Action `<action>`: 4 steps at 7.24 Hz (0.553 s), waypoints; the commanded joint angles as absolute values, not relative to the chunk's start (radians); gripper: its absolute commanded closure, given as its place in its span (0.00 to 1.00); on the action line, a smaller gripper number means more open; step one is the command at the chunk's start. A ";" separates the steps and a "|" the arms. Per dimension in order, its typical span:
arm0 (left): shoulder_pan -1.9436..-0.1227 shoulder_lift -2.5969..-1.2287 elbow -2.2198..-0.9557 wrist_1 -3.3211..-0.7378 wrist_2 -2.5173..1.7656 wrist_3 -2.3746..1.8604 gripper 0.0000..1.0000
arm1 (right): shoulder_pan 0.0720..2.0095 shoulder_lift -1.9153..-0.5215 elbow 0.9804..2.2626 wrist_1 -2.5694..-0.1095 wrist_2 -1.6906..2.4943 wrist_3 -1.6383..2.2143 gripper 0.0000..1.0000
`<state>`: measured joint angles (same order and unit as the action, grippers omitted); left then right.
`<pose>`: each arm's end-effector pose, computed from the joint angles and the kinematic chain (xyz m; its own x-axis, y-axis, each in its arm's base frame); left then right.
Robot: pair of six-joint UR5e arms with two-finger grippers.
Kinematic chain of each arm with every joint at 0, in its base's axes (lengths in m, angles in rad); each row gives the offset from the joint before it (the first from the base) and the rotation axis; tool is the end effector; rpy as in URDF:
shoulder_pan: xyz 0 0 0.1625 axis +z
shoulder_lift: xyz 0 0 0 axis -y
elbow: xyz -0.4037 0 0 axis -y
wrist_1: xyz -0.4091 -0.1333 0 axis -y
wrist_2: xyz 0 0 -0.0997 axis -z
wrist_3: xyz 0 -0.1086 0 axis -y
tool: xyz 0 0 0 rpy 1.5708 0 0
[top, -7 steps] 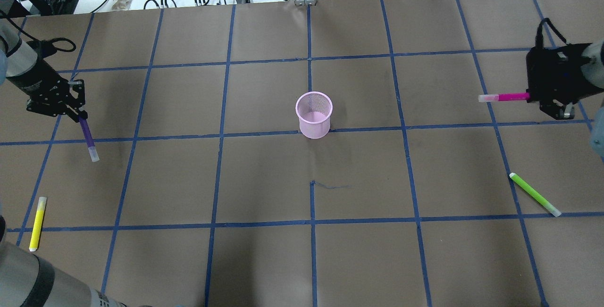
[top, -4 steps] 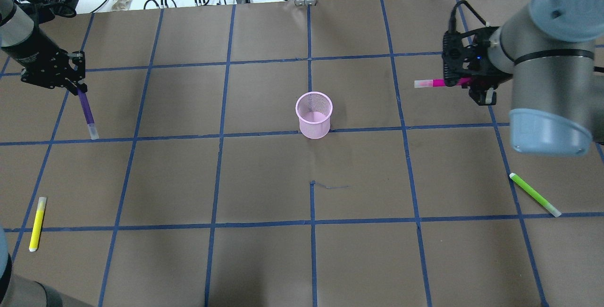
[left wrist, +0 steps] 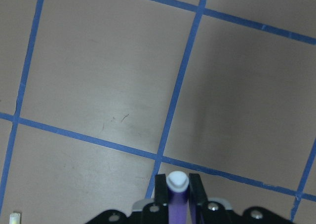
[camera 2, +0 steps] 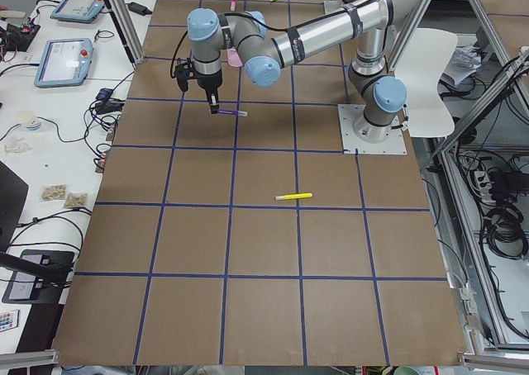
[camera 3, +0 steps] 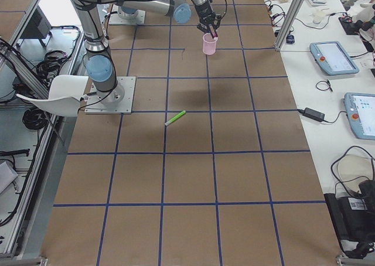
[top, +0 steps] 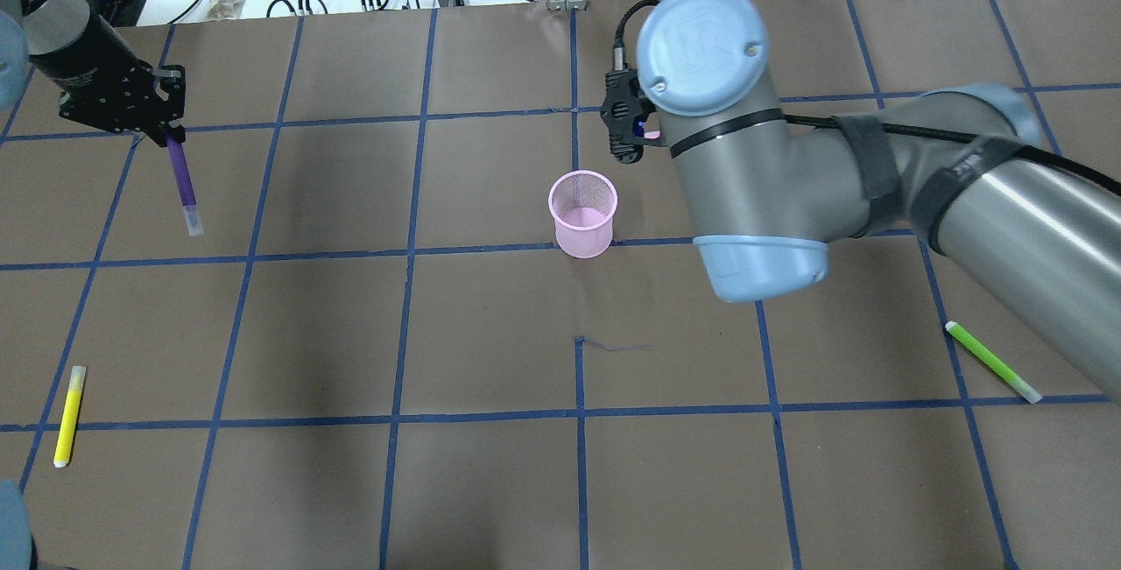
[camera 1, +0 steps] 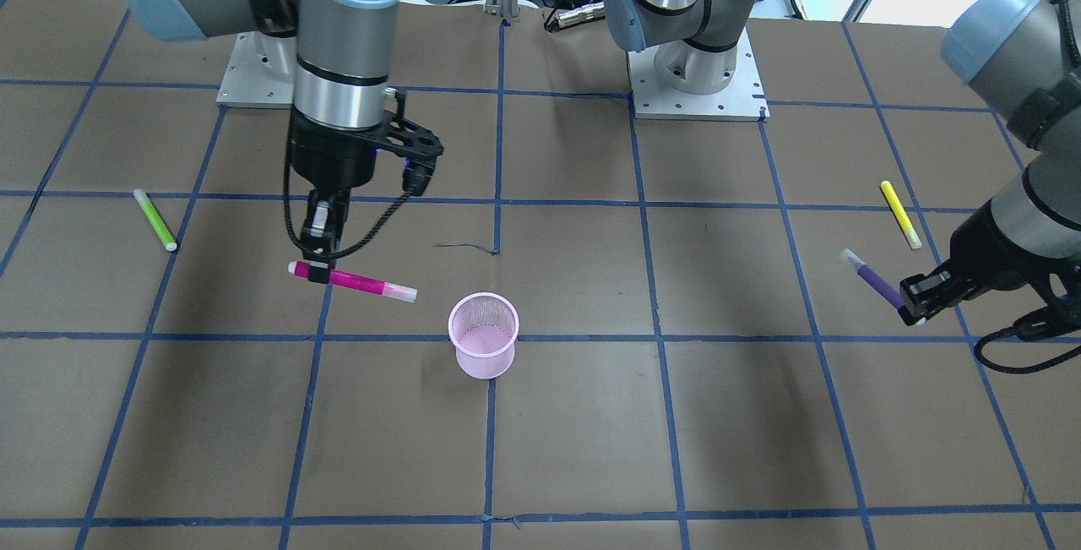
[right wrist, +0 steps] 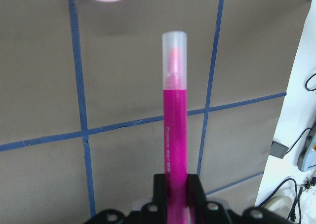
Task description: Insert purple and pink pens into pink cup
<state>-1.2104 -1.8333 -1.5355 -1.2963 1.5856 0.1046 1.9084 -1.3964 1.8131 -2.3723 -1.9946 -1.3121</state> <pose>0.0912 -0.6154 0.3565 -0.9671 -0.2537 -0.0196 -0.2527 0.9665 -0.0455 0.2737 -0.5120 0.3402 0.0637 -0.8854 0.4604 -0.9594 0.0727 0.2724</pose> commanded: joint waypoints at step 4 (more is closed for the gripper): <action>-1.215 -1.832 -1.536 -1.293 1.585 0.106 1.00 | 2.089 -1.195 1.746 -2.376 -2.212 -1.266 1.00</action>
<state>-1.2138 -1.8370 -1.5373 -1.2933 1.5837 0.1052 2.0640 -1.2258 1.7591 -2.3779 -2.1983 -1.2662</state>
